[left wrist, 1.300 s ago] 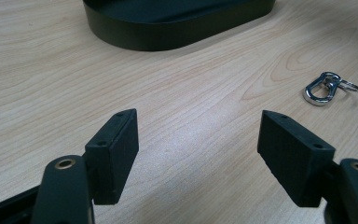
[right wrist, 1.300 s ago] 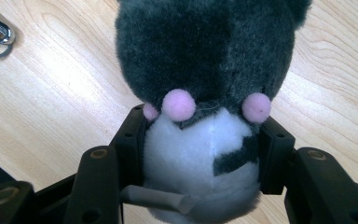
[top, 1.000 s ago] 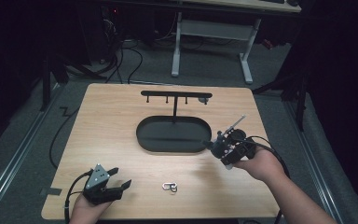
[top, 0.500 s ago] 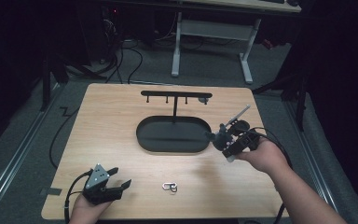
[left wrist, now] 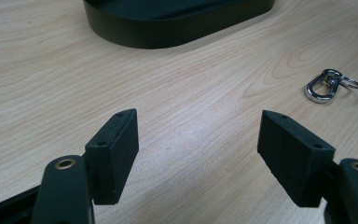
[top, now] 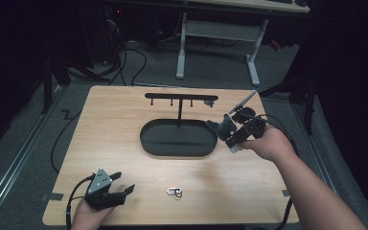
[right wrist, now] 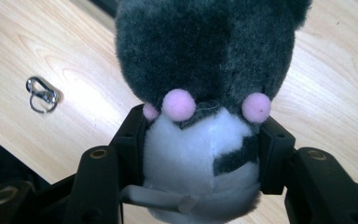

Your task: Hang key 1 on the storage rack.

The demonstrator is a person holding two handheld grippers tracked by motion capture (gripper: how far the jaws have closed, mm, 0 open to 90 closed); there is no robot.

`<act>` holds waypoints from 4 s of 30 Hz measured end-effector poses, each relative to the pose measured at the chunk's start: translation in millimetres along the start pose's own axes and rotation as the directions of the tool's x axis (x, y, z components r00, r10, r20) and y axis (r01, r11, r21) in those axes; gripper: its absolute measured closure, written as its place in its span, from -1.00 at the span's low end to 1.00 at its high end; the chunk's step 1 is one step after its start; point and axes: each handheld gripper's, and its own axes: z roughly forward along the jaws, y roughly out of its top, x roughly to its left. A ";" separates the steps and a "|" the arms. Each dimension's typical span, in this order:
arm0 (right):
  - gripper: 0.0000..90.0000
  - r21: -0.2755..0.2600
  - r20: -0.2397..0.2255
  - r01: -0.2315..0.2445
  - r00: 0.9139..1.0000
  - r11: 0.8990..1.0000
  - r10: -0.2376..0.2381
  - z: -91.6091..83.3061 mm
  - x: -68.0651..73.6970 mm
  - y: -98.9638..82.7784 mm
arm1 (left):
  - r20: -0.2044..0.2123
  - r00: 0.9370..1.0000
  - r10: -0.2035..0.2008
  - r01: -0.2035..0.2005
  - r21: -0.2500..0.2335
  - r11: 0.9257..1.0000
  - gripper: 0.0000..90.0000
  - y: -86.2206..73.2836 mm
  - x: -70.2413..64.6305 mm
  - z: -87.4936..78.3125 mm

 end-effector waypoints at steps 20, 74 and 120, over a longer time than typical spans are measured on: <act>0.06 -0.020 0.002 -0.023 1.000 1.000 0.023 -23.9 -6.6 34.1 | 0.004 1.000 -0.006 0.006 0.003 1.000 -0.34 -0.9 2.4 -0.4; -0.02 -0.085 0.037 -0.087 0.995 0.993 0.090 78.9 -22.6 41.1 | 0.026 0.999 0.026 -0.027 0.033 0.999 -0.33 -1.8 -2.2 3.8; 0.05 -0.341 0.064 0.021 0.998 0.940 0.001 96.8 25.2 -63.1 | 0.060 0.998 0.021 -0.024 0.050 0.998 -0.30 0.5 -11.5 9.1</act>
